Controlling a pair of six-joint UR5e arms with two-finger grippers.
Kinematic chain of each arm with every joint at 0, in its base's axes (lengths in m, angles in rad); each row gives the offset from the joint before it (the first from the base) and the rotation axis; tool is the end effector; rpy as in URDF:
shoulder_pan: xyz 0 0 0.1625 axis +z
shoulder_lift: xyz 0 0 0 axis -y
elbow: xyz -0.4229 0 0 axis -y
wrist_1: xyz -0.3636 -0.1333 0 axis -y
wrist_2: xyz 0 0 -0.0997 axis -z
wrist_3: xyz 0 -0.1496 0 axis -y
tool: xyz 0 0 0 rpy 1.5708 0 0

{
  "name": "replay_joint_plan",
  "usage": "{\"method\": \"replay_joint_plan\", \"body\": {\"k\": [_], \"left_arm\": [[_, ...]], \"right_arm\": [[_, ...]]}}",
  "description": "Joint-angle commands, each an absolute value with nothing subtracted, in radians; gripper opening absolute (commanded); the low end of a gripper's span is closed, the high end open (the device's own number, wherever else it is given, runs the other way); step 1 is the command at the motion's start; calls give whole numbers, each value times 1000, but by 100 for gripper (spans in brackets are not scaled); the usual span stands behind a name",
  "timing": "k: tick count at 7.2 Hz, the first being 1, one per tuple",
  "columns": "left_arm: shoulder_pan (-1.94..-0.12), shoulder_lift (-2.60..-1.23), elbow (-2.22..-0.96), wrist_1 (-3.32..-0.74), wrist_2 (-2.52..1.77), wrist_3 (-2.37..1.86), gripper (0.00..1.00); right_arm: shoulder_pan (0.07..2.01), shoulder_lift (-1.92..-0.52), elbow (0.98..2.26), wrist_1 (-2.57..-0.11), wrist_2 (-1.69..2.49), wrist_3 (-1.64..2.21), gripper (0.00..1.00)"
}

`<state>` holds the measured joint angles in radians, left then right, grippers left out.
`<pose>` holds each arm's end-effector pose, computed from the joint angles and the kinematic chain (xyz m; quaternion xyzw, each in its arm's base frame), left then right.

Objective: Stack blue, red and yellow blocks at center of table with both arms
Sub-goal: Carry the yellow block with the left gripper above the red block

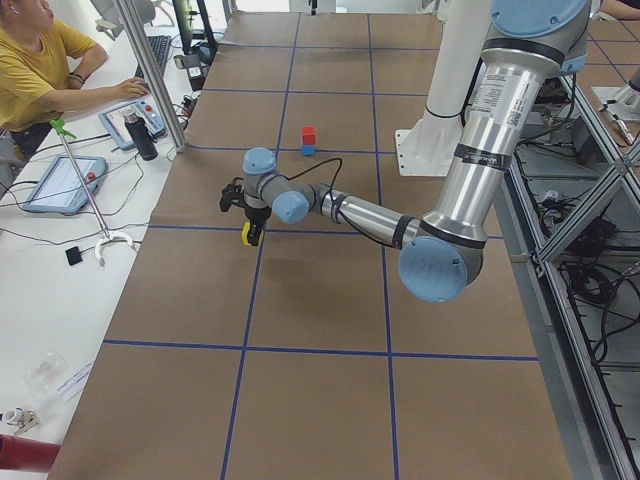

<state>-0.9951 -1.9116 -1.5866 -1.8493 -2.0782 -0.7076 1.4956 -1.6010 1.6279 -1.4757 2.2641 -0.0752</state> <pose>0.2975 -0.5698 0.4803 0.0994 0.3719 0.0176 0.9228 0.0028 -0.4652 0.6775 0.0573 -0.3391 -0.0912 0.9346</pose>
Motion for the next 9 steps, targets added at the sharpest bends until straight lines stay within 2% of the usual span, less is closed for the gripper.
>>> {"method": "replay_joint_plan", "body": {"k": [1, 4, 6, 8, 9], "left_arm": [[-912, -2075, -1675, -1614, -2069, -857, 0], [-746, -2361, -1629, -1452, -2013, -1120, 0], [-663, -2558, -1466, -1440, -1959, -1247, 0], [-599, -2599, -1411, -1440, -1912, -1278, 2], [-575, -2592, -1411, -1440, -1890, -1278, 11]], "right_arm": [[1496, -1603, 1628, -1476, 2264, -75, 99], [1496, -1600, 1626, -1476, 2264, -74, 99], [1496, -1598, 1628, -1476, 2264, -75, 99], [1496, -1600, 1628, -1476, 2264, -74, 99], [1496, -1600, 1626, -1476, 2264, -75, 99]]}}
